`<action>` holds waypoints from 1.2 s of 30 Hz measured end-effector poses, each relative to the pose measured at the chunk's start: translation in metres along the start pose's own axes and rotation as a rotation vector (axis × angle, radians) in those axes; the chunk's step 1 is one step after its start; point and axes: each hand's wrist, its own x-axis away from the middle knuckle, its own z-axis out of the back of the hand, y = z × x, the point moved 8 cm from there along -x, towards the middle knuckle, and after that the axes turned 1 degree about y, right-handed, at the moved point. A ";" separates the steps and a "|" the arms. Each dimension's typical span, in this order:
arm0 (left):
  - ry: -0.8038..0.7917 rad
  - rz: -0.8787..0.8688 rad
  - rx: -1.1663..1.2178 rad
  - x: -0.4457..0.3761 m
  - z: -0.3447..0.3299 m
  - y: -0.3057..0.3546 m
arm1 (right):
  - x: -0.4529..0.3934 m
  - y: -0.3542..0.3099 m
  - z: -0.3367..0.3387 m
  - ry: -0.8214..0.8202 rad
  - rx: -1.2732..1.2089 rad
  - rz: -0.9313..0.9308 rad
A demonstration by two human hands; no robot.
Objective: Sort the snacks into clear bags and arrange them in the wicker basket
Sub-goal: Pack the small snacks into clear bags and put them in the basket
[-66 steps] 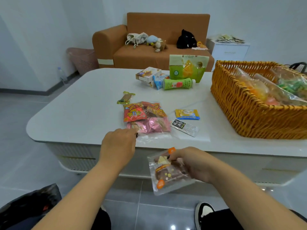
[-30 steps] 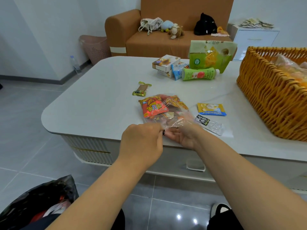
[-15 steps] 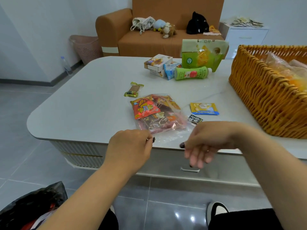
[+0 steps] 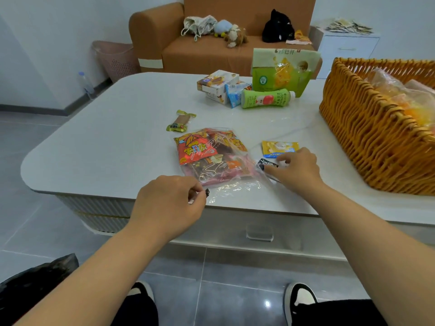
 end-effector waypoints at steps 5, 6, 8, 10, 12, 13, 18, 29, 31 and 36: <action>-0.031 -0.009 -0.004 0.000 -0.003 0.001 | -0.028 -0.003 -0.006 -0.046 0.212 0.115; -0.035 -0.009 0.000 0.000 -0.004 0.001 | -0.034 0.000 -0.011 -0.129 0.247 0.104; -0.043 -0.006 0.013 -0.001 -0.004 0.000 | -0.043 0.006 -0.016 -0.237 0.237 0.054; -0.048 0.001 0.023 -0.002 -0.004 -0.001 | -0.049 0.006 -0.015 -0.248 0.240 0.007; -0.057 0.011 0.025 -0.002 -0.004 -0.003 | -0.059 0.011 -0.010 -0.210 0.282 -0.063; -0.064 0.014 0.026 -0.002 -0.005 -0.003 | -0.063 0.015 -0.008 -0.196 0.291 -0.108; -0.071 0.003 0.029 -0.003 -0.005 -0.005 | -0.060 0.014 0.005 -0.054 0.087 -0.129; 0.095 -0.202 0.087 0.006 -0.014 0.016 | 0.054 -0.066 0.069 -0.302 -0.402 -0.042; 0.106 -0.171 0.111 0.005 -0.010 0.013 | 0.089 -0.063 0.054 -0.518 -0.378 -0.074; 0.147 -0.145 0.138 0.006 -0.002 0.009 | 0.142 -0.057 0.014 -0.877 -0.343 -0.179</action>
